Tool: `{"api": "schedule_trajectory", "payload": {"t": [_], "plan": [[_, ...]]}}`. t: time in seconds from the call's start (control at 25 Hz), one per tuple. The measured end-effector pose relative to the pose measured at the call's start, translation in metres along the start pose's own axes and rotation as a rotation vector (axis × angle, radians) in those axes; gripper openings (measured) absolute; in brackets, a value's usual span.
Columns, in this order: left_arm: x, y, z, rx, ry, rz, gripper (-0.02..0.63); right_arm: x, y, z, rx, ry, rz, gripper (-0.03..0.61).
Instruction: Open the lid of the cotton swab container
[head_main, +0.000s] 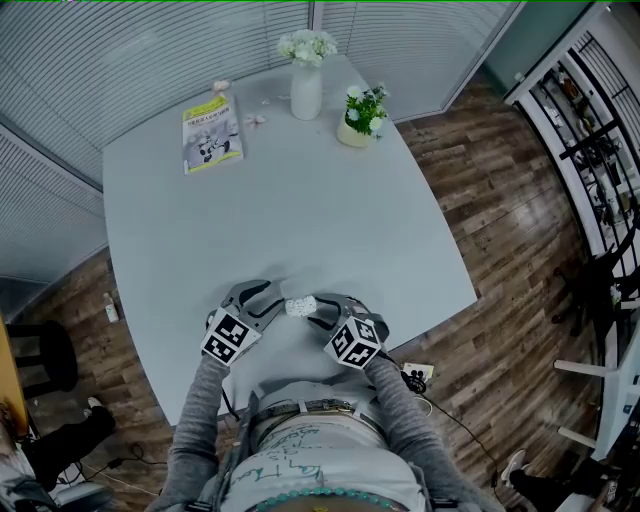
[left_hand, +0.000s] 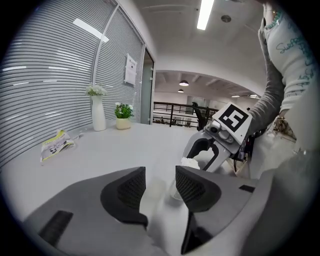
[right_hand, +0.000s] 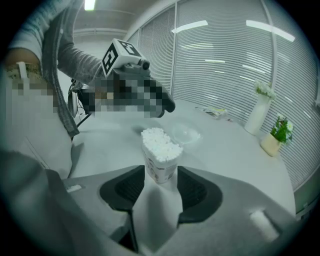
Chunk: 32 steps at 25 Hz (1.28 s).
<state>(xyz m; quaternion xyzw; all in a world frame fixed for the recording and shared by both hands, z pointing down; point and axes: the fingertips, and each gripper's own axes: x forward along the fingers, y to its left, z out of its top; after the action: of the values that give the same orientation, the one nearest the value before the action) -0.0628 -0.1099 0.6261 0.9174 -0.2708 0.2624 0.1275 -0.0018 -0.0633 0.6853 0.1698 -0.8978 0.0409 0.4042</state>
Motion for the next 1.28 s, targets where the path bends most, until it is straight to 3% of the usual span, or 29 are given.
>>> {"api": "schedule_trajectory", "payload": {"t": [0.36,0.84,1.12,1.28], "plan": [[-0.002,-0.025,-0.037,0.012,0.105,-0.042,0.24,-0.002,0.0,-0.002,0.017,0.002,-0.008,0.198],[0.003,-0.059,-0.066,0.015,0.195,-0.02,0.238,-0.008,0.011,-0.008,0.023,0.023,0.004,0.195],[0.0,-0.081,-0.071,0.03,0.199,-0.019,0.153,-0.013,0.026,-0.009,0.006,0.026,0.017,0.147],[0.0,-0.089,-0.07,0.04,0.194,-0.017,0.086,-0.014,0.032,-0.009,-0.005,0.031,0.021,0.076]]}}
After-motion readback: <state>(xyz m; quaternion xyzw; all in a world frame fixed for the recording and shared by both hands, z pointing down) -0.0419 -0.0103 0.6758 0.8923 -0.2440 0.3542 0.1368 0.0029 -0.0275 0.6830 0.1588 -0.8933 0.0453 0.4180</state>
